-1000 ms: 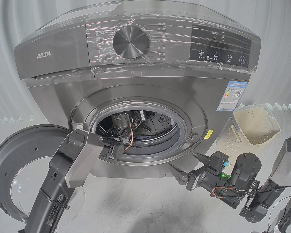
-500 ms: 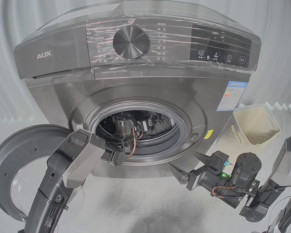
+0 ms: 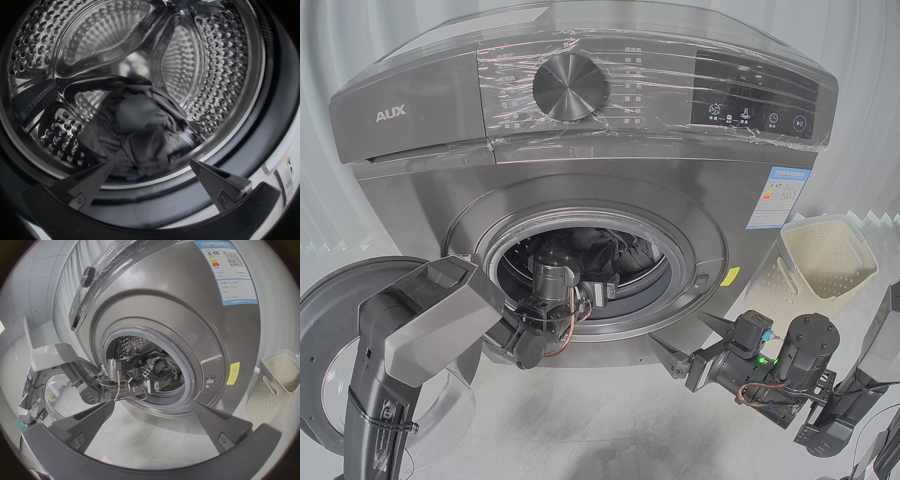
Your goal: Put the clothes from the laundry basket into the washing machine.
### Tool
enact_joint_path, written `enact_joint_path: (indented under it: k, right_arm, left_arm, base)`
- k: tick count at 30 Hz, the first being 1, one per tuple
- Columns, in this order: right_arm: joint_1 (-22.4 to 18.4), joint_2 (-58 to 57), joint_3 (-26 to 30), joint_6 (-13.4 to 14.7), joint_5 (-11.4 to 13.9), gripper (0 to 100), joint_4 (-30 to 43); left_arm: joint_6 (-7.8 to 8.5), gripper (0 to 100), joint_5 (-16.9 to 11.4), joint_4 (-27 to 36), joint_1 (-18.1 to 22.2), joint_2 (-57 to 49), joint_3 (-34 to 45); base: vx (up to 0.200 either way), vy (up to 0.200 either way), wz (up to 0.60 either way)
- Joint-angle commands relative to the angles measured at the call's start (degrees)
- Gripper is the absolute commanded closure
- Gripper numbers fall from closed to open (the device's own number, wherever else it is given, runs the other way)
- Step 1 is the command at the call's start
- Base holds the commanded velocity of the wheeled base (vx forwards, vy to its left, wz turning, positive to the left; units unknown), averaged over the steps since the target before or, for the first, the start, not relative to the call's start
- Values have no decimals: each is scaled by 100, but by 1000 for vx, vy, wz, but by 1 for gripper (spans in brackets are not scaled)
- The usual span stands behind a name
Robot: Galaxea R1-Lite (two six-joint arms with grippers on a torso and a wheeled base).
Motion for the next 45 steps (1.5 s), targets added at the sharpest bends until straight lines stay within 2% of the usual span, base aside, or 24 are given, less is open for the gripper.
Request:
enact_joint_path:
  k: [1, 3, 4, 6, 7, 11, 12, 14, 15, 18, 22, 23, 27, 32, 34, 36, 38, 45]
  right_arm:
    - [3, 0, 13, 6, -2, 0, -4]
    - [-6, 0, 13, 6, -2, 0, -4]
    - [-6, 0, 22, 6, -2, 0, -4]
    - [-15, 0, 22, 6, -2, 0, -4]
    - [-23, -26, 39, 6, -2, 0, -4]
    - [-23, -61, 83, 6, -2, 0, -4]
    - [-23, -61, 83, 6, -2, 0, -4]
    - [-23, -167, 136, 6, -2, 0, 5]
    - [-23, -175, 153, 6, -2, 0, 5]
    - [-32, -527, 338, -21, -10, 0, 5]
    - [-102, -878, 470, -47, -19, 0, 5]
    - [-208, -1054, 531, -56, -19, 0, 14]
    - [-234, -1309, 690, -56, -72, 0, 14]
    - [-226, -1599, 909, -21, -511, 0, 22]
    - [-252, -1810, 1015, -38, -582, 0, 58]
    - [-428, -2012, 1138, -65, -661, 0, 128]
    - [-630, -2214, 1296, -100, -661, 0, 181]
    - [-1192, -2689, 1709, -284, -494, 0, 198]
  left_arm:
    - [85, 0, -64, -165, -310, -851, 1079]
    - [85, 0, -64, -244, -398, -974, 1298]
    - [76, 0, -73, -368, -565, -1247, 1746]
    - [67, 0, -73, -411, -627, -1326, 1887]
    - [23, 0, -73, -649, -847, -1660, 2529]
    - [6, 0, -73, -1255, -1066, -2187, 3548]
    - [6, 0, -73, -1255, -1066, -2187, 3548]
    - [-21, 0, -73, -1791, -1154, -2609, 4322]
    - [-21, 0, -73, -1818, -1163, -2626, 4357]
    - [-91, 0, -64, -2468, -1172, -3207, 5227]
    - [-74, 0, 32, -2741, -1119, -3584, 5728]
    - [-74, 0, 32, -2828, -1075, -3927, 6053]
    - [-56, 0, 41, -2864, -935, -4244, 6440]
    - [6, 0, 217, -3356, -935, -4411, 6677]
    - [85, 0, 305, -3505, -882, -4499, 6756]
    - [243, 0, 322, -3523, -776, -4648, 6853]
    - [339, 0, 322, -3523, -741, -4868, 6950]
    - [401, 0, 296, -3391, -574, -5518, 7275]
  base:
    - [0, 0, 0]
    - [0, 0, 0]
    - [0, 0, 0]
    - [0, 0, 0]
    - [0, 0, 0]
    - [0, 0, 0]
    - [0, 0, 0]
    - [0, 0, 0]
    - [0, 0, 0]
    - [0, 0, 0]
    - [0, 0, 0]
    - [0, 0, 0]
    - [-100, 0, 0]
    - [-200, 0, 0]
    - [-200, 0, 0]
    - [-200, 0, 0]
    - [-200, 0, 0]
    - [-200, 0, 0]
